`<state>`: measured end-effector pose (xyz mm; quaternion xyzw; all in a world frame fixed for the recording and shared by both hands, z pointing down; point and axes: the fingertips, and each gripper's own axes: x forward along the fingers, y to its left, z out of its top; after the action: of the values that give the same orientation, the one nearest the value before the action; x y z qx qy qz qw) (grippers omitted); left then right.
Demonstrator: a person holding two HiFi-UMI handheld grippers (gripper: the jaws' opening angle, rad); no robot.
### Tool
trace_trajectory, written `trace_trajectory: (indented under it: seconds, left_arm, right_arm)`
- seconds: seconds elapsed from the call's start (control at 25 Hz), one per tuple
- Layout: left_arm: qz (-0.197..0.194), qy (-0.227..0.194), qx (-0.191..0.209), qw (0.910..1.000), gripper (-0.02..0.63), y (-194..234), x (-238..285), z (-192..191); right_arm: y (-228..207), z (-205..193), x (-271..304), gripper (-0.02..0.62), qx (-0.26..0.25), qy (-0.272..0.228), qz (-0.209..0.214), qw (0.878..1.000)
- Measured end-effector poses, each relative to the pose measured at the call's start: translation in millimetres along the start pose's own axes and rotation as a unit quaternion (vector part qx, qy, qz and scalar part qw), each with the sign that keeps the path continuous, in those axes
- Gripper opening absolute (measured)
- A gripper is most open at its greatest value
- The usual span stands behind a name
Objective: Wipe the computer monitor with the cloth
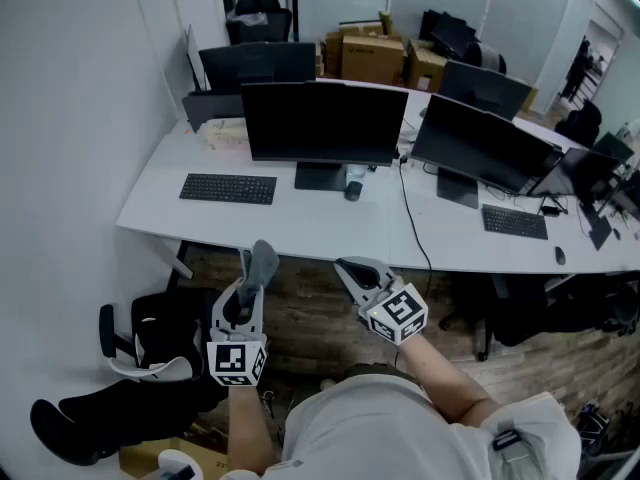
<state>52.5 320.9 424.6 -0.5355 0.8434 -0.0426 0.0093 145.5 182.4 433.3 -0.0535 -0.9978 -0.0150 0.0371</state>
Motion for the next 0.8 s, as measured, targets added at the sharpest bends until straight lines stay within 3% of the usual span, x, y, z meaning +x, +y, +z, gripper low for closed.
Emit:
trace_trajectory:
  seconds: [0.4,0.8]
  left_arm:
    - [0.02,0.005,-0.022,0.9995,0.103,39.0,0.2,-16.4]
    - [0.027,0.035,-0.031,0.9986,0.103,64.0,53.2,-49.2]
  right_arm:
    - [1.7,1.1,27.8,0.009,0.006,0.003,0.005,1.0]
    - [-53.3,-34.1,70.3,0.009,0.038,0.024,-0.013,0.999]
